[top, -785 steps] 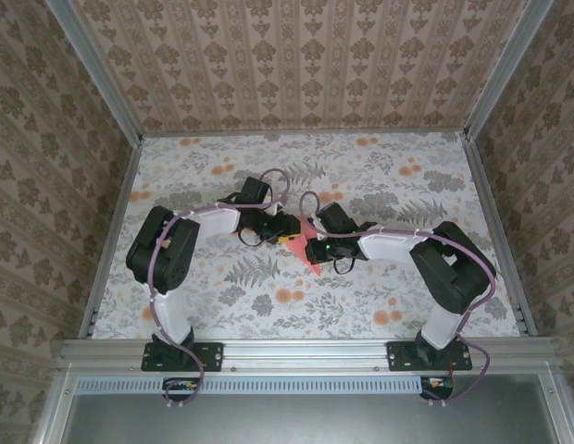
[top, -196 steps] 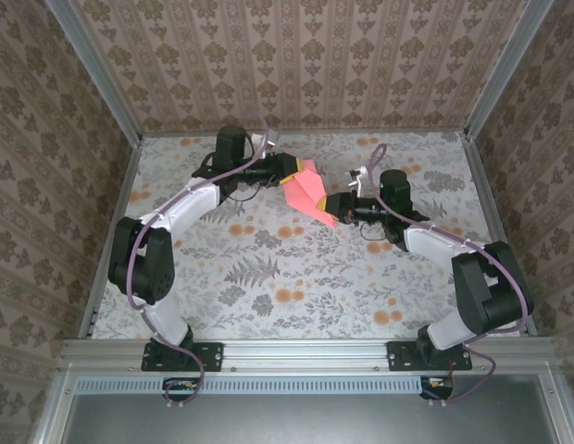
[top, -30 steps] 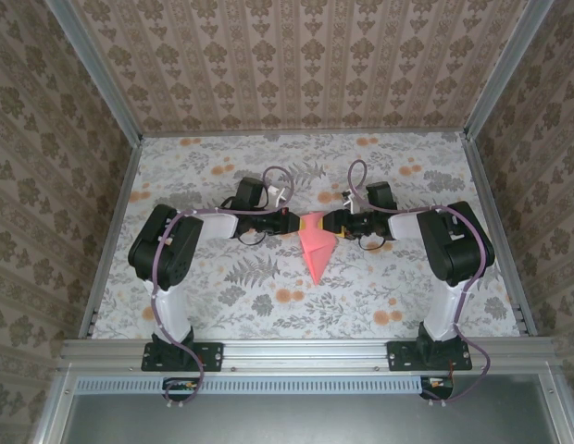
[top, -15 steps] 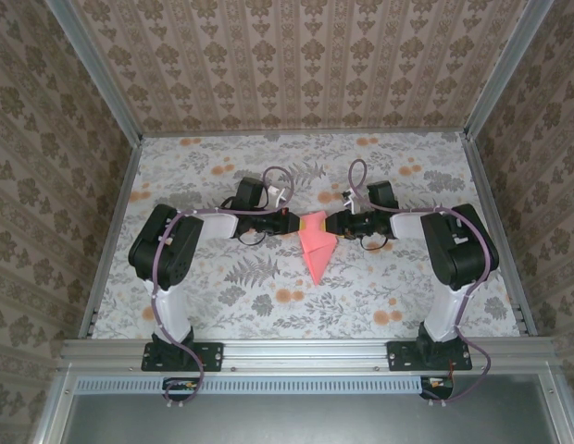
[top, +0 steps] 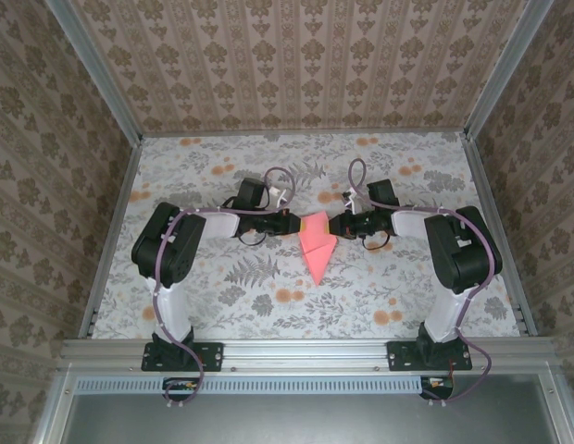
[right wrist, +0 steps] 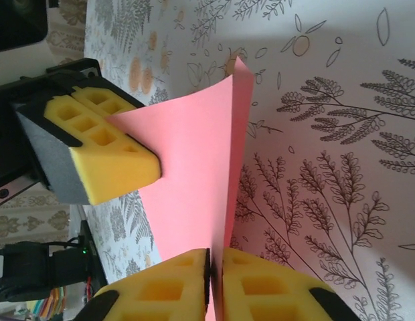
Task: Fold a paper plane with a square sheet of paper (fold left side to right side)
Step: Fold the wing for the fifth time at the center of the table.
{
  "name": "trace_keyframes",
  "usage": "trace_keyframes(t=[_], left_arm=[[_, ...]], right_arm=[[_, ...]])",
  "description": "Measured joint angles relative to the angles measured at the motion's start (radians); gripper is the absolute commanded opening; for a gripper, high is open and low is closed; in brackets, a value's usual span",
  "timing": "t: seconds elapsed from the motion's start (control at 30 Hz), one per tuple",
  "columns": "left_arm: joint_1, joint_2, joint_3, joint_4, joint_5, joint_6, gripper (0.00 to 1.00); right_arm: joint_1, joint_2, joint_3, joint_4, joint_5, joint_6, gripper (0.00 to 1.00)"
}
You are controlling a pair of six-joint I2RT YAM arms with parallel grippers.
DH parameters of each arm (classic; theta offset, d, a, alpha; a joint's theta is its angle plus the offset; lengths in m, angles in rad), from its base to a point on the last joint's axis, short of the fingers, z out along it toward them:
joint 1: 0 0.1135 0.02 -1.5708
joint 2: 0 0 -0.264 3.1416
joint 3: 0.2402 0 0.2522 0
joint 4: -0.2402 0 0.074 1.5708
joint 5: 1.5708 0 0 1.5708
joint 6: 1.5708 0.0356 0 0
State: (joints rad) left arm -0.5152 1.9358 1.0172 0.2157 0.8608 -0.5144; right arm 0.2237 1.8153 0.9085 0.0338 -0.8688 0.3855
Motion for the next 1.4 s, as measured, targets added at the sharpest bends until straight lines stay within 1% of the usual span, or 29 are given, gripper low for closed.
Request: trace_keyframes(t=[0.13, 0.2, 0.27, 0.33, 0.4, 0.53, 0.6, 0.67, 0.87, 1.13, 1.23, 1.4], left_arm=[[0.0, -0.001, 0.033, -0.04, -0.01, 0.03, 0.37], [0.0, -0.008, 0.053, -0.081, -0.029, 0.052, 0.46], [0.001, -0.029, 0.072, -0.129, -0.054, 0.076, 0.52], [0.003, -0.064, 0.089, -0.185, -0.09, 0.11, 0.62], [0.006, -0.109, 0.099, -0.241, -0.131, 0.141, 0.66], [0.003, -0.218, 0.102, -0.34, -0.235, 0.198, 0.68], [-0.013, -0.27, 0.102, -0.389, -0.288, 0.224, 0.68], [-0.043, -0.314, 0.102, -0.432, -0.336, 0.244, 0.69], [-0.179, -0.408, 0.092, -0.54, -0.462, 0.273, 0.71], [-0.347, -0.399, 0.082, -0.619, -0.585, 0.268, 0.73], [-0.391, -0.365, 0.082, -0.631, -0.625, 0.258, 0.73], [-0.424, -0.294, 0.089, -0.657, -0.706, 0.246, 0.73]], right_arm=[[0.0, -0.022, 0.005, -0.05, 0.031, -0.006, 0.02], [0.003, -0.036, 0.006, -0.071, 0.051, -0.004, 0.01], [0.007, -0.048, 0.006, -0.086, 0.072, 0.008, 0.01], [0.013, -0.061, 0.006, -0.098, 0.095, 0.021, 0.01], [0.023, -0.071, 0.006, -0.109, 0.12, 0.039, 0.0], [0.054, -0.084, 0.014, -0.144, 0.183, 0.077, 0.0], [0.071, -0.085, 0.023, -0.159, 0.214, 0.099, 0.01], [0.085, -0.086, 0.033, -0.17, 0.244, 0.125, 0.01], [0.11, -0.086, 0.072, -0.199, 0.333, 0.226, 0.01], [0.141, -0.063, 0.156, -0.225, 0.411, 0.325, 0.0], [0.154, -0.047, 0.169, -0.225, 0.422, 0.348, 0.0], [0.161, -0.027, 0.171, -0.228, 0.437, 0.382, 0.0]])
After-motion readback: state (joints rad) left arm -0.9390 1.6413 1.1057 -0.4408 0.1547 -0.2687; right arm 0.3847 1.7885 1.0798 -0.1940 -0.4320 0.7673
